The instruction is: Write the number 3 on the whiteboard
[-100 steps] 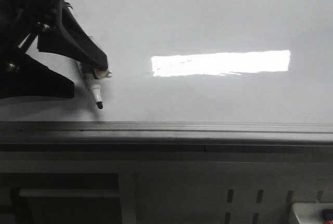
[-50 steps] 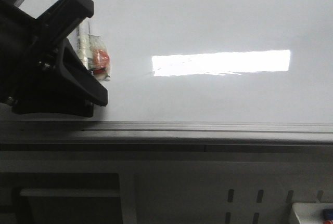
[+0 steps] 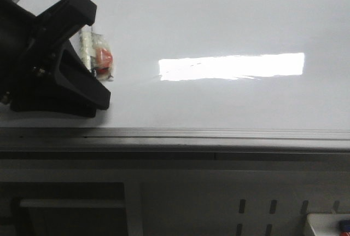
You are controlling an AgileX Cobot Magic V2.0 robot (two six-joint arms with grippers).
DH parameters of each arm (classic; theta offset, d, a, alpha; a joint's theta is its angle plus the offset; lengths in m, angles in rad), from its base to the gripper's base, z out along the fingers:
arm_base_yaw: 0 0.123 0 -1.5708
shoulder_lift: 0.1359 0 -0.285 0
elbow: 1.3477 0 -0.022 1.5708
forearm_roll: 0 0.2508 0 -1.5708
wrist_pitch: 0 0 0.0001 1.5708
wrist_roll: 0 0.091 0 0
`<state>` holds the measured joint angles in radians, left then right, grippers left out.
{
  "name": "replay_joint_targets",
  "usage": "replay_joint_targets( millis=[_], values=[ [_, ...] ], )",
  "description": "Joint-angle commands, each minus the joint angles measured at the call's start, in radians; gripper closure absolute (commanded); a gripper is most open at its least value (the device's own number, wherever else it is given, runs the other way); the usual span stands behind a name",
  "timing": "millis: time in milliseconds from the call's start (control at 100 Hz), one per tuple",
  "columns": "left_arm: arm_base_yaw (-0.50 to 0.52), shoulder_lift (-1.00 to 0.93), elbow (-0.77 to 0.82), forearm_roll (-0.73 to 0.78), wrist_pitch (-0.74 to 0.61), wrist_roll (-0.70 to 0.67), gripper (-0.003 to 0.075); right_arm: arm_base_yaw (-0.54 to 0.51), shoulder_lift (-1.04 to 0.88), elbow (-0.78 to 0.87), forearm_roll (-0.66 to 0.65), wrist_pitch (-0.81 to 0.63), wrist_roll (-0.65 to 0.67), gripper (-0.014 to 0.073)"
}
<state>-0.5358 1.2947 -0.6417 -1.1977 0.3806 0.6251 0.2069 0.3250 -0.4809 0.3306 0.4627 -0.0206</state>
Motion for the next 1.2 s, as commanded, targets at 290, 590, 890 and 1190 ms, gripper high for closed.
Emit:
replay_joint_targets(
  millis=[290,590,890,1190],
  values=[
    [0.008,-0.083,-0.242,0.245,0.432,0.393,0.0741,0.358,0.311,-0.307,0.044,0.125,-0.423,0.0146],
    [0.008,-0.125,-0.371,0.575,0.602,0.445,0.0741,0.57,0.523,-0.446,0.044,0.129,-0.474,0.0145],
    [0.008,-0.262,-0.374,0.61,0.59,0.696,0.0741,0.692,0.578,-0.457,0.044,-0.005,-0.482,0.0145],
    [0.008,-0.277,-0.374,0.611,0.592,0.723,0.0741,0.838,0.648,-0.457,0.044,-0.186,-0.489,0.0145]
  ],
)
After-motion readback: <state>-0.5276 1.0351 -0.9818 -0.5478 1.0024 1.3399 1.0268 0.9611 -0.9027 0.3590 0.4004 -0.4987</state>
